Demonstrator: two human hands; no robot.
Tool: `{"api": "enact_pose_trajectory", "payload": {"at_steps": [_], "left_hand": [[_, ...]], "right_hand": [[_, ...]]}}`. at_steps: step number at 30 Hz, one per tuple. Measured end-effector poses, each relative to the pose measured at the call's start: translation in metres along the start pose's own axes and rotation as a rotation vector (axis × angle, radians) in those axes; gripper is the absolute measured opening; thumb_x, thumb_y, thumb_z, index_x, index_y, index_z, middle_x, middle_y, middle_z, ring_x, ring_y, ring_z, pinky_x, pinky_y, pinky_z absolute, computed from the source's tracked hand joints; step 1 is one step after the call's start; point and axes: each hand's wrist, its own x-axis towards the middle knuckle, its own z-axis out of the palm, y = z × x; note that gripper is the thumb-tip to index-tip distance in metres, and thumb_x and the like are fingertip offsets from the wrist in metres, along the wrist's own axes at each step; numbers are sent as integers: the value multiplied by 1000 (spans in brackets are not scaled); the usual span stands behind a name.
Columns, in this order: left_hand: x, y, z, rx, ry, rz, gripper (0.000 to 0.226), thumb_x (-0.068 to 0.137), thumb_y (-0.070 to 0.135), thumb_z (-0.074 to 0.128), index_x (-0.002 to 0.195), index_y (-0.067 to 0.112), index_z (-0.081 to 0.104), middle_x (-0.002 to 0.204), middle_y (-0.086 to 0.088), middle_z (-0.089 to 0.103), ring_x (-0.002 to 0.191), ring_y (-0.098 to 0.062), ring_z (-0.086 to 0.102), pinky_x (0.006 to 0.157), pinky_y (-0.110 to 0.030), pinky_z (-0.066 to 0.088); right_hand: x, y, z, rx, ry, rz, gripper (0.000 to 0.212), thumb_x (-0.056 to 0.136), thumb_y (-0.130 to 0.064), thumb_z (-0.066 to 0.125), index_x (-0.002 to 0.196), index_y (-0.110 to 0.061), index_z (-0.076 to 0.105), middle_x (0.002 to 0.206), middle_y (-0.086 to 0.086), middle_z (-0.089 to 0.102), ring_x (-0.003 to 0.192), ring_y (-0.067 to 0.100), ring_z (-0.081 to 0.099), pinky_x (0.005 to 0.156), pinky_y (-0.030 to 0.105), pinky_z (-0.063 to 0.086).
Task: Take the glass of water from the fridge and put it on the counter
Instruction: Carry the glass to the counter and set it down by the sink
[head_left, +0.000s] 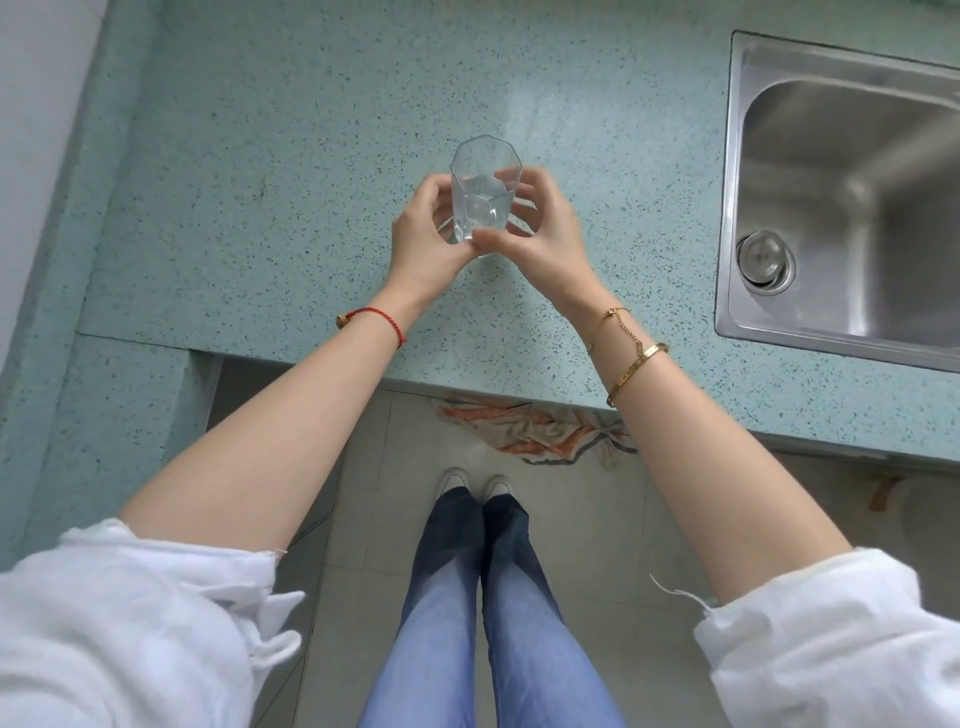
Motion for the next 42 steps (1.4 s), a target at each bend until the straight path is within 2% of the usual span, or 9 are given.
{"api": "enact_pose_trajectory", "payload": {"at_steps": [4, 9, 13, 18, 23, 30, 35, 40, 42], "left_hand": [[-2, 0, 0, -2, -10, -6, 55, 72, 3, 85, 113, 18, 54, 116, 1, 67, 112, -15, 67, 101, -27, 55], [-2, 1, 0, 8, -11, -21, 54, 73, 0, 84, 114, 18, 53, 112, 6, 66, 106, -9, 67, 98, -23, 54], [-4, 4, -1, 25, -41, -32, 56, 73, 4, 86, 117, 17, 53, 114, 6, 66, 107, -5, 66, 96, -18, 52], [-10, 15, -7, 60, -67, -38, 78, 73, 15, 89, 140, 13, 49, 140, -2, 61, 133, -9, 55, 112, -20, 42], [-24, 32, -17, 124, -51, -23, 89, 73, 15, 89, 149, 15, 42, 152, -5, 51, 141, -11, 47, 121, -26, 35], [-68, 60, -23, 243, 42, 16, 83, 78, 24, 86, 149, 14, 43, 151, -5, 51, 139, -17, 49, 120, -31, 38], [-117, 75, -21, 232, 80, 74, 73, 81, 19, 83, 144, 12, 48, 144, -3, 56, 133, -16, 53, 116, -36, 43], [-159, 99, -5, 154, -25, 137, 59, 84, 21, 81, 137, 13, 55, 134, -1, 64, 128, -10, 59, 112, -34, 48], [-171, 111, 2, 137, -82, 157, 54, 87, 23, 77, 136, 13, 57, 133, -1, 65, 127, -10, 60, 111, -36, 48]], "right_hand": [[-2, 0, 1, -11, 0, 0, 62, 77, -6, 82, 131, -5, 51, 132, 9, 63, 122, 20, 62, 105, 36, 54], [-3, 0, 2, -27, -7, 8, 67, 77, -8, 83, 135, -5, 50, 137, 9, 61, 128, 22, 59, 113, 44, 46], [-5, -1, -1, -43, -7, 16, 71, 76, -10, 84, 138, -7, 49, 140, 8, 59, 132, 21, 56, 117, 44, 41], [-11, -7, -7, -62, -15, 19, 61, 84, -5, 74, 139, -9, 49, 143, 5, 58, 136, 20, 53, 118, 39, 39], [-25, -17, -14, -60, 24, 11, 52, 91, -1, 61, 141, -12, 50, 145, 3, 56, 136, 21, 52, 116, 39, 42], [-61, -30, -27, -39, 78, 18, 45, 96, -11, 61, 140, -14, 51, 142, 2, 58, 131, 18, 54, 112, 40, 46], [-101, -30, -37, -29, 89, 19, 44, 97, -12, 60, 140, -14, 52, 141, 2, 59, 130, 18, 55, 111, 38, 47], [-140, -32, -51, 5, 117, -23, 41, 98, -13, 61, 139, -10, 53, 139, 5, 61, 127, 19, 59, 107, 32, 50], [-159, -36, -59, 18, 143, -48, 40, 99, -17, 61, 138, -10, 54, 138, 5, 61, 126, 18, 60, 103, 24, 50]]}}
